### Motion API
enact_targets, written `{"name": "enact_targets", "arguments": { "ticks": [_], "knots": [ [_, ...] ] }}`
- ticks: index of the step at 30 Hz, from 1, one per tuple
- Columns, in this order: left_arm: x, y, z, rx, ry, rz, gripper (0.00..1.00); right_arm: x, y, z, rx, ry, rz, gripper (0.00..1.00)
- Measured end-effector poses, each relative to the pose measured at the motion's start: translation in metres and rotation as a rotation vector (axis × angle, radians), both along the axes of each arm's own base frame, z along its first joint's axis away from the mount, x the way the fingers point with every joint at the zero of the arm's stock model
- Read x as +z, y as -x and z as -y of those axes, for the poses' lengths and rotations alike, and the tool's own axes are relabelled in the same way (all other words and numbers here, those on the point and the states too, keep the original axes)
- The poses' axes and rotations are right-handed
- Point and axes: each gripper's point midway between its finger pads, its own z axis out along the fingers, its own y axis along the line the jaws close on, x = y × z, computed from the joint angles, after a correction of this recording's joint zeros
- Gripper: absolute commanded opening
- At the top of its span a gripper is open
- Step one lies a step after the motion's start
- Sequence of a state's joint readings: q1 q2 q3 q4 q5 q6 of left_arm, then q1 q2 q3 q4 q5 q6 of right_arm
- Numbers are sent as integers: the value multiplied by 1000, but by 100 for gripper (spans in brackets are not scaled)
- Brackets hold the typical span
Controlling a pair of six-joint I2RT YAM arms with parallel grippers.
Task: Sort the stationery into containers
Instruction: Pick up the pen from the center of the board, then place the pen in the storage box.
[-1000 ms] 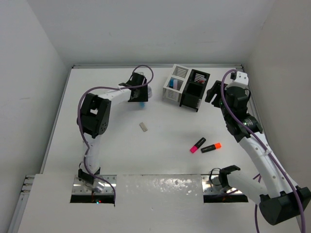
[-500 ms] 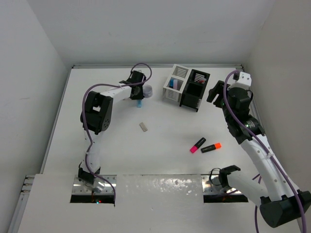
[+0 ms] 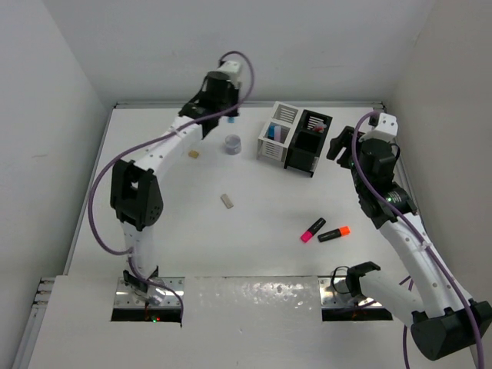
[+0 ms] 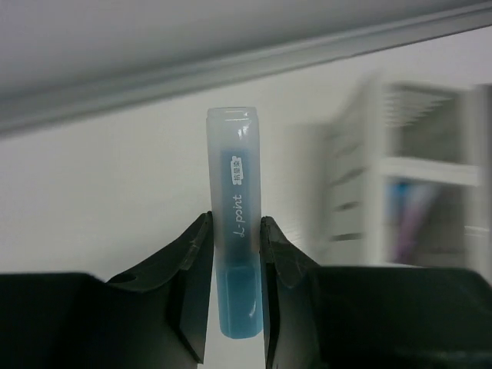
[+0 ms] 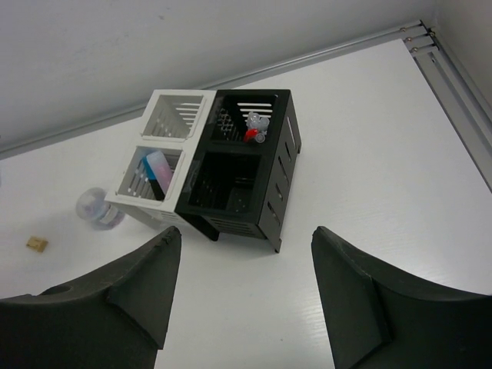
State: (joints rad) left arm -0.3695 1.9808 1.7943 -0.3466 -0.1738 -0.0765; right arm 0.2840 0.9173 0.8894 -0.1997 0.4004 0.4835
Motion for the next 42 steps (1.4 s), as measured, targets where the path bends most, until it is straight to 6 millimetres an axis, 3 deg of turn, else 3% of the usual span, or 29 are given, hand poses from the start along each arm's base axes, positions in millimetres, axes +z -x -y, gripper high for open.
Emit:
{"name": "enact_targets", "arguments": {
  "ticks": [2, 4, 6, 9, 16, 20, 26, 33, 42],
  "knots": [
    [48, 14, 71, -175, 38, 129, 0, 0, -1, -1, 5, 2, 3, 68],
    [77, 34, 131, -329, 81, 219, 0, 0, -1, -2, 11, 5, 4, 68],
    [84, 57, 180, -455, 116, 264, 0, -1, -1, -2, 16, 10, 2, 68],
    [73, 61, 208, -520, 140, 292, 0, -2, 0, -2, 20, 18, -4, 68],
    [5, 27, 200, -471, 99, 267, 0, -7, 8, 2, 17, 37, -32, 68],
    [-14, 23, 191, -463, 79, 292, 0, -5, 13, 4, 12, 36, -23, 68],
    [-21, 21, 190, -469, 81, 374, 0, -11, 14, 5, 10, 42, -49, 68],
    [-11, 13, 196, -475, 108, 495, 0, -7, 15, 7, 4, 50, -66, 68],
    [-30, 7, 200, -475, 112, 522, 0, 4, 19, 13, -25, 65, -64, 68]
  ]
}}
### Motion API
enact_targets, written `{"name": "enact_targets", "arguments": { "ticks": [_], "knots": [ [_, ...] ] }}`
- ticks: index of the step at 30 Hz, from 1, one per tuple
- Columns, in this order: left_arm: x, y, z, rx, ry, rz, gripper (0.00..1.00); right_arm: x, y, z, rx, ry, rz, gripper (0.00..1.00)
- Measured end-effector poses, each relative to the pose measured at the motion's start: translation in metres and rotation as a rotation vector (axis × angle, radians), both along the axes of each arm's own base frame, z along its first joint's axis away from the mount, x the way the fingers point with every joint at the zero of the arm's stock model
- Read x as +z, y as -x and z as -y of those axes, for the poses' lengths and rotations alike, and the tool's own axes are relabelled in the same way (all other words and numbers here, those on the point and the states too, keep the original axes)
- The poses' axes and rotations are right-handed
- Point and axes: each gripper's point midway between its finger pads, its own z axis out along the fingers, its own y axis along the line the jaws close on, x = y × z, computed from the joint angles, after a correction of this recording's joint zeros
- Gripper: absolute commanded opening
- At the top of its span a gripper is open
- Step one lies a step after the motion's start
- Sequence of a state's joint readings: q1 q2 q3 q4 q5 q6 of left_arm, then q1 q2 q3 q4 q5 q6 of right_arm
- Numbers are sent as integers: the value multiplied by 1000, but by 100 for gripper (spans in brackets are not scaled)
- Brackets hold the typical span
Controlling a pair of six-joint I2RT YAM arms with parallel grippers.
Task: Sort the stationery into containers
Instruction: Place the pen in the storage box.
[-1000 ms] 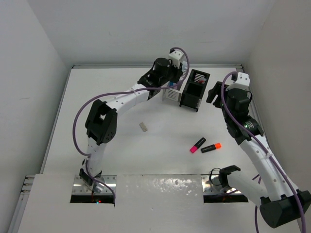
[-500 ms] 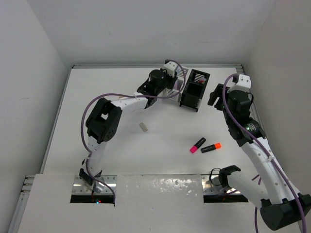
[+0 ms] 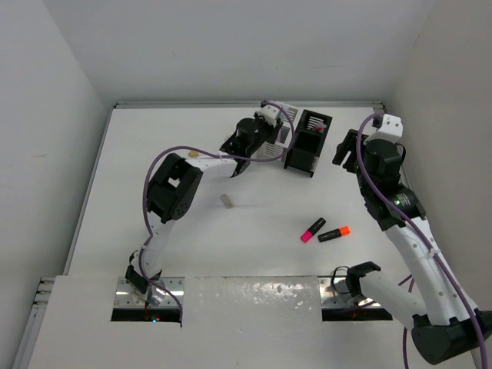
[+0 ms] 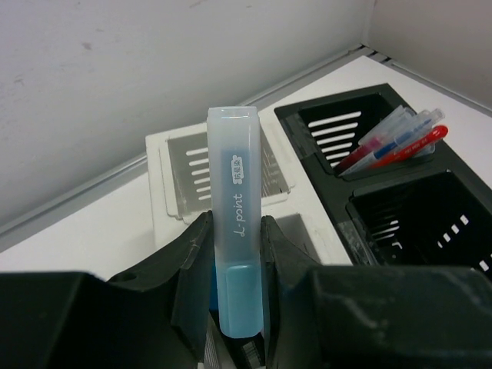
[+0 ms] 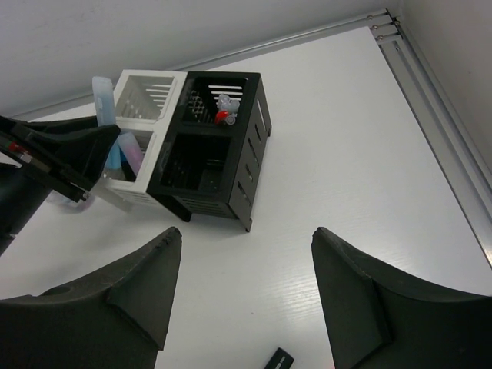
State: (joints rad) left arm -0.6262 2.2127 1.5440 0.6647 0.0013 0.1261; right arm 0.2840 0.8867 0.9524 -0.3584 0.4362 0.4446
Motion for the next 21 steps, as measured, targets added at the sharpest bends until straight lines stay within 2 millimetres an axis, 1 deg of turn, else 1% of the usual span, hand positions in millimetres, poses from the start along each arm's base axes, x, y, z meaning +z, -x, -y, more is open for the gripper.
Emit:
{"name": "enact_targets", "arguments": {
  "ticks": [6, 7, 9, 10, 11, 12, 13, 15, 18, 21],
  "knots": [
    [-21, 6, -4, 0, -21, -26, 1, -3, 2, 2, -6, 7, -16, 68],
    [-23, 5, -6, 2, -23, -29, 9, -3, 2, 2, -6, 7, -16, 68],
    [-25, 5, -7, 4, -25, -33, 17, -3, 2, 2, -6, 7, -16, 68],
    [-25, 5, -7, 4, -26, -34, 28, -3, 2, 2, -6, 7, -16, 68],
    [-26, 6, -8, 4, -27, -35, 41, -3, 2, 2, -6, 7, -17, 68],
    [-26, 5, -8, 5, -26, -35, 41, -2, 2, 2, -6, 7, -16, 68],
    [-26, 6, -8, 5, -25, -37, 49, -2, 2, 2, -5, 6, -16, 68],
    [-27, 6, -8, 5, -25, -39, 49, -1, 2, 2, -5, 6, -15, 68],
    [-28, 5, -9, 7, -19, -49, 59, 0, 1, 1, -4, 6, -17, 69],
    [-30, 3, -12, 13, -16, -67, 60, -2, -1, -1, 2, 9, -31, 70]
  ]
}}
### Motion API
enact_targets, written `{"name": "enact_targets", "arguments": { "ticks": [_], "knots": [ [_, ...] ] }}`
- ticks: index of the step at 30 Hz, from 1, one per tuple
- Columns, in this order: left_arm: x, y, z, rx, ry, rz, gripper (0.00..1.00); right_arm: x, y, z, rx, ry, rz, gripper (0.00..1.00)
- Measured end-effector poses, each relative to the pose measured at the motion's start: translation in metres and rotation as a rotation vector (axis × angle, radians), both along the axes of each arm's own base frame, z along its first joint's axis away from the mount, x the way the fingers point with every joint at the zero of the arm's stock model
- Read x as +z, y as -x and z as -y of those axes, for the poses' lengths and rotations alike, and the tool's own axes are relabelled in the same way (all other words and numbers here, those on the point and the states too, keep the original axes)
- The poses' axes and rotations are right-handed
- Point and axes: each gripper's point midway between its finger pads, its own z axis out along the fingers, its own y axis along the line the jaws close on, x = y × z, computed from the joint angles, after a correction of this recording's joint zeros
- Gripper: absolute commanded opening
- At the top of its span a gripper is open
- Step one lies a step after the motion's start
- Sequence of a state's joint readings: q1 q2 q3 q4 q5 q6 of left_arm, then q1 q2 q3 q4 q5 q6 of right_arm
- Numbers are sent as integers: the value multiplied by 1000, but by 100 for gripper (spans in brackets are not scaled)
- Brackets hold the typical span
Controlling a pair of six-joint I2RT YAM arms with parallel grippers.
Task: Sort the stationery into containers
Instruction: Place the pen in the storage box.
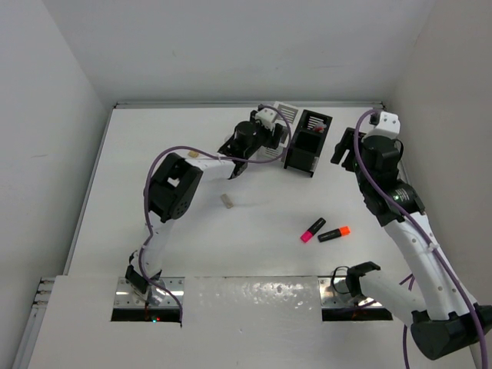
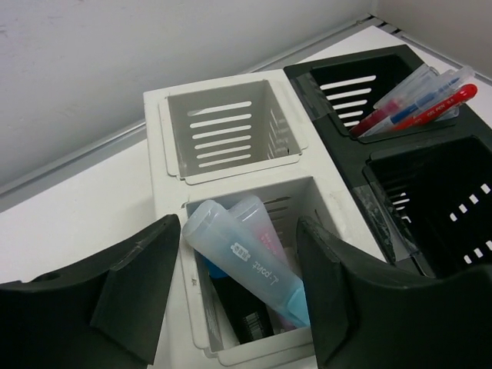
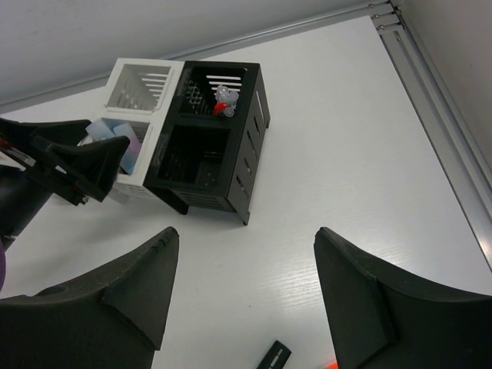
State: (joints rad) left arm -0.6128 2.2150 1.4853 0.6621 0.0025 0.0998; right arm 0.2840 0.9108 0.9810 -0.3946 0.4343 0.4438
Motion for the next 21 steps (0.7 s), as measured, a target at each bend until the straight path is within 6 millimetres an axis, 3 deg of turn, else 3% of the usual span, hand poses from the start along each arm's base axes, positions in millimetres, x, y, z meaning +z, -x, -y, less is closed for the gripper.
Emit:
{"name": "enact_targets", "arguments": {
  "ticks": [4, 6, 11, 12, 16, 18, 19, 21],
  "knots": [
    [1, -7, -7, 27, -4, -23, 61, -12, -2, -1, -3, 4, -54, 73],
    [3, -13, -12, 49, -11, -41, 67, -25, 1, -4, -11, -24, -105, 74],
    [28, -35, -30, 123, -47, -60, 77, -58, 12, -14, -40, -141, -221, 66],
    [38, -40, -35, 142, -55, -61, 78, -73, 17, -16, -63, -186, -258, 56],
    [88, -52, -60, 208, -86, -39, 80, -150, 50, -13, -175, -331, -445, 36],
    [119, -52, -80, 254, -132, -12, 78, -194, 74, -5, -261, -416, -544, 37],
    [135, -50, -90, 284, -150, 4, 78, -211, 86, -1, -309, -458, -591, 46],
    [163, -43, -113, 344, -184, 22, 78, -229, 100, 8, -400, -523, -659, 52]
  ]
}}
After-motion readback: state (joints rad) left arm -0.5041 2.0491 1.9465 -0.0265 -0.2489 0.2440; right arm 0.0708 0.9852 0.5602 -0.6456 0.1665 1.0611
